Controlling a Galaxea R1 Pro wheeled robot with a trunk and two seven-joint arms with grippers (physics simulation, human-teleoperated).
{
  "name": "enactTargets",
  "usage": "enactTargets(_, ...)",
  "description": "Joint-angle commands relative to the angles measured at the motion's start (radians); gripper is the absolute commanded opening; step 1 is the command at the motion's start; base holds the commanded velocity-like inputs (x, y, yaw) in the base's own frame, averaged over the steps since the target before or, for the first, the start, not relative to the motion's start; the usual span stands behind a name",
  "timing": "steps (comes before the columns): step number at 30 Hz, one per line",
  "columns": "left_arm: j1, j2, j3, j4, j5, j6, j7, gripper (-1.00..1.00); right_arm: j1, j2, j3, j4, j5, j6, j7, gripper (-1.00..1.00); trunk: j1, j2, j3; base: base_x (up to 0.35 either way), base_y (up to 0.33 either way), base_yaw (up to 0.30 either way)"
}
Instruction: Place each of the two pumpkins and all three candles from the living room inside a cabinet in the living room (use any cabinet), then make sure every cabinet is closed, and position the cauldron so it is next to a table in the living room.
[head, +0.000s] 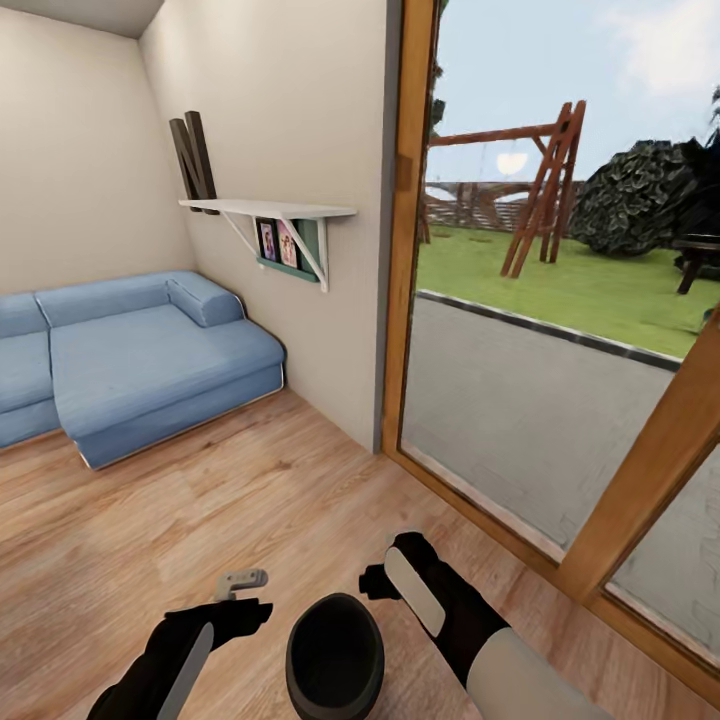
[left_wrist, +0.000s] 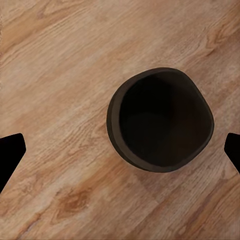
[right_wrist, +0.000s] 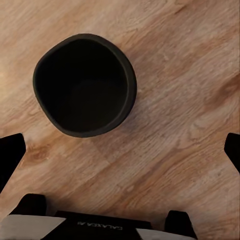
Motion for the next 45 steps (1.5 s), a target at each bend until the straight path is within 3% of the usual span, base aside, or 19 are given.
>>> enactTargets(1, 0.000, 0.001, -0.003, -0.001, 0.006, 0.004, 0.004, 1.00, -0.001, -0.001, 0.003, 0.000, -0.015, 0.000, -0.010, 1.00, 0.000, -0.001, -0.001, 0.003, 0.000, 0.000)
enactTargets(7, 0.000, -0.001, -0.023, 0.022, -0.001, 0.004, 0.005, 1.00, 0.008, 0.004, 0.004, 0.004, -0.033, -0.014, -0.008, 1.00, 0.008, -0.015, -0.007, 0.001, 0.000, 0.000)
enactTargets(12, 0.000, -0.005, -0.029, 0.116, -0.009, -0.016, 0.004, 1.00, 0.072, 0.001, 0.009, 0.006, -0.041, -0.116, 0.013, 1.00, 0.027, -0.050, -0.023, 0.000, 0.000, 0.000)
enactTargets(14, 0.000, -0.006, -0.028, 0.135, -0.006, -0.038, 0.004, 1.00, 0.081, 0.001, 0.027, 0.006, -0.042, -0.129, 0.016, 1.00, 0.034, -0.064, -0.029, 0.000, 0.000, 0.000)
enactTargets(17, 0.000, -0.007, -0.029, 0.226, -0.010, -0.116, 0.004, 1.00, 0.092, 0.002, 0.105, 0.007, -0.046, -0.172, 0.018, 1.00, 0.046, -0.085, -0.039, 0.000, 0.000, 0.000)
enactTargets(21, 0.000, -0.007, -0.029, 0.268, -0.012, -0.163, 0.004, 1.00, 0.114, 0.000, 0.145, 0.007, -0.046, -0.234, 0.019, 1.00, 0.061, -0.113, -0.051, 0.000, 0.000, 0.000)
enactTargets(25, -0.001, -0.007, -0.029, 0.277, -0.012, -0.174, 0.004, 1.00, 0.122, -0.003, 0.158, 0.008, -0.046, -0.259, 0.031, 1.00, 0.077, -0.141, -0.064, 0.000, 0.000, 0.000)
enactTargets(31, -0.008, -0.011, -0.030, 0.240, -0.012, -0.178, 0.004, 1.00, 0.125, -0.003, 0.166, 0.064, -0.037, -0.315, 0.111, 1.00, 0.100, -0.183, -0.082, 0.000, 0.000, 0.000)
enactTargets(37, -0.021, -0.045, -0.032, 0.164, -0.018, -0.170, 0.005, 1.00, 0.125, -0.005, 0.167, 0.095, -0.031, -0.350, 0.140, 1.00, 0.123, -0.225, -0.101, 0.000, 0.000, 0.000)
enactTargets(45, -0.022, -0.061, -0.032, 0.158, -0.028, -0.169, 0.073, 1.00, 0.125, -0.007, 0.166, 0.098, -0.029, -0.407, 0.144, 1.00, 0.153, -0.281, -0.126, 0.000, 0.000, 0.000)
